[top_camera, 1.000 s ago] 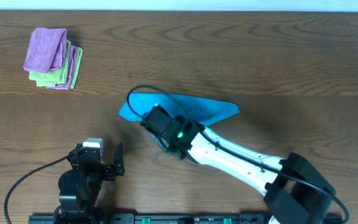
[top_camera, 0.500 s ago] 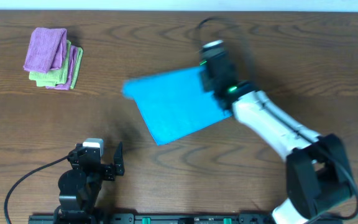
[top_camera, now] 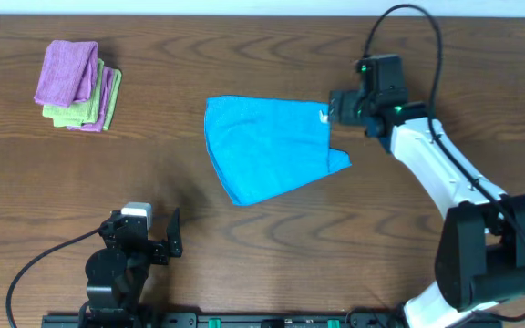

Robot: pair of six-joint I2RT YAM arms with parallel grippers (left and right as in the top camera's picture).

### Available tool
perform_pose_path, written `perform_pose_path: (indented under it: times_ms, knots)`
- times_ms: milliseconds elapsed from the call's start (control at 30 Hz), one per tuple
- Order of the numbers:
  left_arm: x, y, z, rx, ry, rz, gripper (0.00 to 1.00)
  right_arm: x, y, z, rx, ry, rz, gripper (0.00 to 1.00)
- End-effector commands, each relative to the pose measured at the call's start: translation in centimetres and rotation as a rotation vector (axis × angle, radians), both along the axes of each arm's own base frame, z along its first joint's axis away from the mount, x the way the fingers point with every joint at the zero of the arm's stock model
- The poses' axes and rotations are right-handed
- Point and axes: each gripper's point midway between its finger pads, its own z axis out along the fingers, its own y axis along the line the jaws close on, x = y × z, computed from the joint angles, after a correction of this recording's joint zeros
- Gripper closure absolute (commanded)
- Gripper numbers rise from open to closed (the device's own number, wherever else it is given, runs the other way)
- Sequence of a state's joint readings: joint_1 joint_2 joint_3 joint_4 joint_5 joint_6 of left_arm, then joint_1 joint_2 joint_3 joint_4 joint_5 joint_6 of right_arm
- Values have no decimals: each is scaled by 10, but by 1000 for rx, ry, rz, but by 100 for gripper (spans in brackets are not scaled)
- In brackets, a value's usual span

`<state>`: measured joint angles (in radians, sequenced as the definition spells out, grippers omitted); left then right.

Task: Fold the cloth
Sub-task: 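Pull the grasped corner up and right to spread the cloth, then release the cloth and retract the right gripper toward rest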

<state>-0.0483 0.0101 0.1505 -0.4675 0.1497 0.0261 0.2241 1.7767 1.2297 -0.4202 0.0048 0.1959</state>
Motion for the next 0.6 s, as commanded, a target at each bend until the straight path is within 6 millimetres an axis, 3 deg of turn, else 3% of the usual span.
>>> perform_pose_path:
  times_ms: [0,33,167,300,567]
  knots:
    - [0,1,-8,-1,15,8,5,-16,43,1,71,37,180,76]
    - [0,1,-7,-1,15,8,4,-22,50,3,92,55,201,99]
    - [0,1,-7,-2,15,9,5,-44,58,27,125,75,221,99]
    - [0,1,-7,-2,15,8,5,-73,54,67,124,55,223,99]
    - [0,1,-7,-2,15,9,5,-160,35,132,98,40,168,99]
